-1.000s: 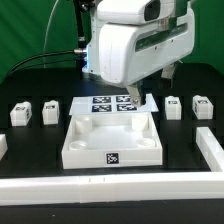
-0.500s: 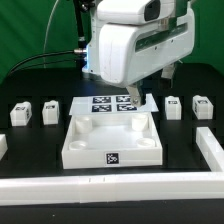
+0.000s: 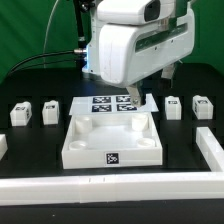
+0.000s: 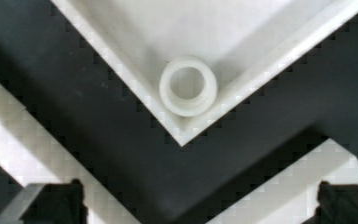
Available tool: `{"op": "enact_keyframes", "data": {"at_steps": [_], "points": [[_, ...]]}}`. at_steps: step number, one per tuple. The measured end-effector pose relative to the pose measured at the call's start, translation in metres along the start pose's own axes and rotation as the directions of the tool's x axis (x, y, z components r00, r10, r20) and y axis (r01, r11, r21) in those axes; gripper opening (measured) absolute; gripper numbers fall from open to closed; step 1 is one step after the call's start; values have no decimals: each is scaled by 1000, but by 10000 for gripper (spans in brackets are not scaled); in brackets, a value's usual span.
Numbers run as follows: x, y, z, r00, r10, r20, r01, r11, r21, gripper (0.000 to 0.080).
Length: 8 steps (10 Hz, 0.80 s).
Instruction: Assemble one leg
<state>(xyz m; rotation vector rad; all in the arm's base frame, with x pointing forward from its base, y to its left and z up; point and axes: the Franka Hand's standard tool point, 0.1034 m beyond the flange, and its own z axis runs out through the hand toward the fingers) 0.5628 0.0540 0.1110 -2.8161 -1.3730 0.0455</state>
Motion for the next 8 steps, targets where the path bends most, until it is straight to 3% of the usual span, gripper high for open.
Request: {"op": "enact_keyframes", "data": {"at_steps": [5, 6, 8], "points": [[-74, -25, 30, 978, -210, -5, 210, 978, -5, 650], [-82, -27, 33, 972, -236, -2, 236, 972, 2, 650], [-81, -27, 33, 974, -227, -2, 227, 974, 2, 650]]}}
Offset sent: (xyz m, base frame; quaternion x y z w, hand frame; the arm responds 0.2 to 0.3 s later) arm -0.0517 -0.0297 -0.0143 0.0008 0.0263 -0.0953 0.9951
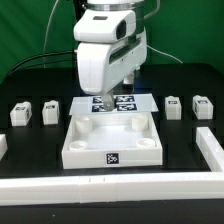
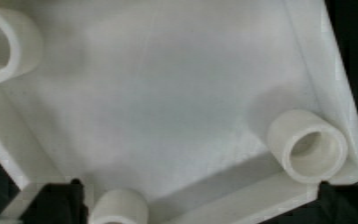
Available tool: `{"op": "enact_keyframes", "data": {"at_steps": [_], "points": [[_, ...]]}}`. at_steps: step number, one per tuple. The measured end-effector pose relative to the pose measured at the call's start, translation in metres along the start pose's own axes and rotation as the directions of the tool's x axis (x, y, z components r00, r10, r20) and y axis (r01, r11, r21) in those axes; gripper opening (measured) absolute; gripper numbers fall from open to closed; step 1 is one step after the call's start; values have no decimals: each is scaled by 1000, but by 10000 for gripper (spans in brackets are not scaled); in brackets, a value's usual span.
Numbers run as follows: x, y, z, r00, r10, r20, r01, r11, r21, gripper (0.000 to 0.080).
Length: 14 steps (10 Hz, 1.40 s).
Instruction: Assemble one leg
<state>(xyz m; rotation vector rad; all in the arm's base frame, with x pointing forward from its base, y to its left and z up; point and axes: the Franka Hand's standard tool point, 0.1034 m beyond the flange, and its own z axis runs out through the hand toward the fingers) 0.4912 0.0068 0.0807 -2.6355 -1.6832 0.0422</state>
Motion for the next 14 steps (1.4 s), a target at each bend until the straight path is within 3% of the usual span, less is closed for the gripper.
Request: {"op": "enact_keyframes", "data": {"at_steps": [4, 5, 9, 10, 14], "points": [[-1, -1, 1, 1000, -5, 1, 5, 1000, 2, 650], [-7, -3, 6, 990, -139, -6, 139, 990, -12, 650], [-26, -21, 24, 897, -440, 38, 440, 898, -3, 650], [-34, -26, 28, 884, -465, 36, 466, 885, 3, 650], [-35, -26, 29, 891, -452, 37, 452, 892, 10, 650]]}}
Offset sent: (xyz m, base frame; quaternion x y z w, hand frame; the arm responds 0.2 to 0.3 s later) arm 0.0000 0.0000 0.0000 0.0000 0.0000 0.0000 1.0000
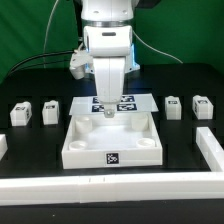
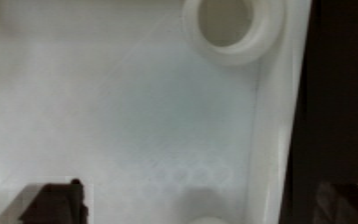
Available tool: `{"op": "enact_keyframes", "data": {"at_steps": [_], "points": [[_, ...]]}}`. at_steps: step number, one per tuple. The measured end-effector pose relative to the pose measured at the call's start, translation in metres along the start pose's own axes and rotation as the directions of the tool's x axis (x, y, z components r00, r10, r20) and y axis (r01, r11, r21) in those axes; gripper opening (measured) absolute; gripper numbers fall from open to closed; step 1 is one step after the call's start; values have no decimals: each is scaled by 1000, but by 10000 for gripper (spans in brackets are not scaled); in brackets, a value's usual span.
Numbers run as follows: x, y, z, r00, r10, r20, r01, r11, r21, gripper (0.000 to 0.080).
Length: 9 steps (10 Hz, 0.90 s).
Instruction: Assemble one leg
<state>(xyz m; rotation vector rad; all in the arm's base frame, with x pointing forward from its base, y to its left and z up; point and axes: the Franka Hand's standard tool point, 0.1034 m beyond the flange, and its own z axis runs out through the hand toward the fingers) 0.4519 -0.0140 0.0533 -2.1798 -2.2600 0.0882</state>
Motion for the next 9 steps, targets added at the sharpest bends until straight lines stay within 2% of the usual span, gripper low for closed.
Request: {"op": "enact_keyframes", "data": {"at_steps": [1, 2, 3, 5, 7, 9], "points": [[0, -3, 1, 1000, -16, 2, 16, 1000, 19, 650], [0, -10, 5, 999, -37, -4, 37, 999, 3, 650], [-2, -20, 10, 999, -36, -10, 36, 999, 4, 650], [-5, -36, 19, 999, -34, -15, 34, 999, 34, 650], [-8, -42, 33, 999, -23, -23, 24, 998, 64, 650], [-5, -43, 38, 999, -26, -27, 28, 997, 72, 650]]}}
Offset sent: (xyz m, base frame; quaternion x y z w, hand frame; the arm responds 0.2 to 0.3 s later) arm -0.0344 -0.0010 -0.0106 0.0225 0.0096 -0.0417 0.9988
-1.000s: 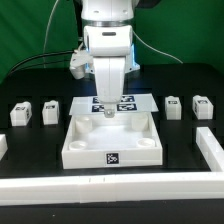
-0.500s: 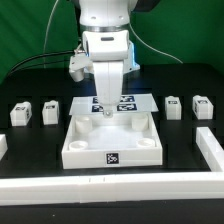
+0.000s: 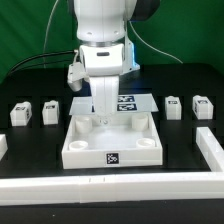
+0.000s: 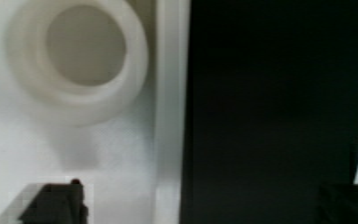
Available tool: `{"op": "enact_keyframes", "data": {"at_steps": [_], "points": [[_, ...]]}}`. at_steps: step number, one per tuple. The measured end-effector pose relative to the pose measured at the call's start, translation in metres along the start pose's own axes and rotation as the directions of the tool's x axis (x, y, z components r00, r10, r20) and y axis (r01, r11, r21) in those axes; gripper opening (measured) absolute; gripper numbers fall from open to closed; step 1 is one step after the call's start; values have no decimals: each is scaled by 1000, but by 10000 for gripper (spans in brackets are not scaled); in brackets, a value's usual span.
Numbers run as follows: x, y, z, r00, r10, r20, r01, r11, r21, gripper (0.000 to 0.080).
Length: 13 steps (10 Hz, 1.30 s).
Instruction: Assemble one leg
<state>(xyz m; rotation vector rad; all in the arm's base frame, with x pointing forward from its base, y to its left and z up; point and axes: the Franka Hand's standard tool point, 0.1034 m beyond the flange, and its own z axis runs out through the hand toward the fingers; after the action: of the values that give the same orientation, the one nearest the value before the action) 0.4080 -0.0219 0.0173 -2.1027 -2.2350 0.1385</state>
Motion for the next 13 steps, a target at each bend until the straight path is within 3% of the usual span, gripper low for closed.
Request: {"op": "enact_keyframes", "data": {"at_steps": [3, 5, 6, 7, 8, 13], "points": [[1, 1, 3, 1000, 0, -1, 0, 1000, 8, 650], [1, 1, 4, 1000, 0, -2, 0, 1000, 10, 411], [1, 1, 4, 1000, 0, -2, 0, 1000, 10, 411], [1, 1, 4, 1000, 1, -2, -1, 1000, 10, 216], [1, 1, 4, 1000, 1, -2, -1, 1000, 10, 85], [0, 3, 3, 1000, 3, -2, -3, 1000, 1, 65]]}}
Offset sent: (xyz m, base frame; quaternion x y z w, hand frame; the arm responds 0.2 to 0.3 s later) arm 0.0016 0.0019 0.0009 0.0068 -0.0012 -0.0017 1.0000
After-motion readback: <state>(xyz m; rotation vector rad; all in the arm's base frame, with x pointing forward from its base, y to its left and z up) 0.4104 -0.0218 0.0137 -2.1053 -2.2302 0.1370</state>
